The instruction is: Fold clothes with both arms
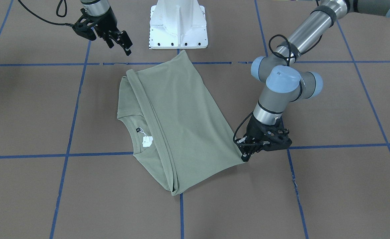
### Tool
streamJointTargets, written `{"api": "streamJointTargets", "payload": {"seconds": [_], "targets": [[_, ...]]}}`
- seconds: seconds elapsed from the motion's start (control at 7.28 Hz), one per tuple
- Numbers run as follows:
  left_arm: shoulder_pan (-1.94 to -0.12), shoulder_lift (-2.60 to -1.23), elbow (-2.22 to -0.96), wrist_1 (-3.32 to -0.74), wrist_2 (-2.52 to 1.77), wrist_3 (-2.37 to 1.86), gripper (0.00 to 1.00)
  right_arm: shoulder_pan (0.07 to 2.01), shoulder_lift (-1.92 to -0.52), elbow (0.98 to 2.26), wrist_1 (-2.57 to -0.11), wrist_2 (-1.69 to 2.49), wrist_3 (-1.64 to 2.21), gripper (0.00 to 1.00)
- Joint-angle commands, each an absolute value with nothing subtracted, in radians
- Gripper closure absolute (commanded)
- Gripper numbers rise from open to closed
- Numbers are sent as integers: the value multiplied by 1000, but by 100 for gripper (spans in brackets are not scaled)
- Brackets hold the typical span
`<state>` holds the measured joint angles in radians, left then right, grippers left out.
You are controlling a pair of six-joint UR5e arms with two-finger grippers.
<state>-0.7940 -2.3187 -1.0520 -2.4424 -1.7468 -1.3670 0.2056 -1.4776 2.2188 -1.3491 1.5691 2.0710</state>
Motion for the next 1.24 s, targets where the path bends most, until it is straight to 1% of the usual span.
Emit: {"api": "streamJointTargets", "payload": {"seconds": [0.0, 0.14, 0.27, 0.41, 0.55, 0.82, 1.1], "targets": [[-828, -2440, -844, -2554, -1746, -1364, 100, 207, -1448, 2206, -1350, 1508, 2071, 0], [-830, -2448, -845, -2551, -1747, -1364, 100, 209, -1445, 2204, -1350, 1503, 2071, 0], [-833, -2444, -866, -2551, -1750, -1362, 84, 209, -1425, 2191, -1350, 1491, 2069, 0], [-839, -2395, -967, -2539, -1758, -1361, 54, 209, -1402, 2177, -1350, 1477, 2069, 0], [-839, -2335, -1068, -2534, -1797, -1362, 34, 210, -1373, 2151, -1353, 1462, 2062, 0], [-847, -2240, -1211, -2526, -1894, -1370, 31, 221, -1323, 2117, -1397, 1471, 1995, 0], [-859, -2131, -1366, -2528, -1951, -1373, 31, 219, -1160, 2061, -1611, 1498, 1807, 0]]}}
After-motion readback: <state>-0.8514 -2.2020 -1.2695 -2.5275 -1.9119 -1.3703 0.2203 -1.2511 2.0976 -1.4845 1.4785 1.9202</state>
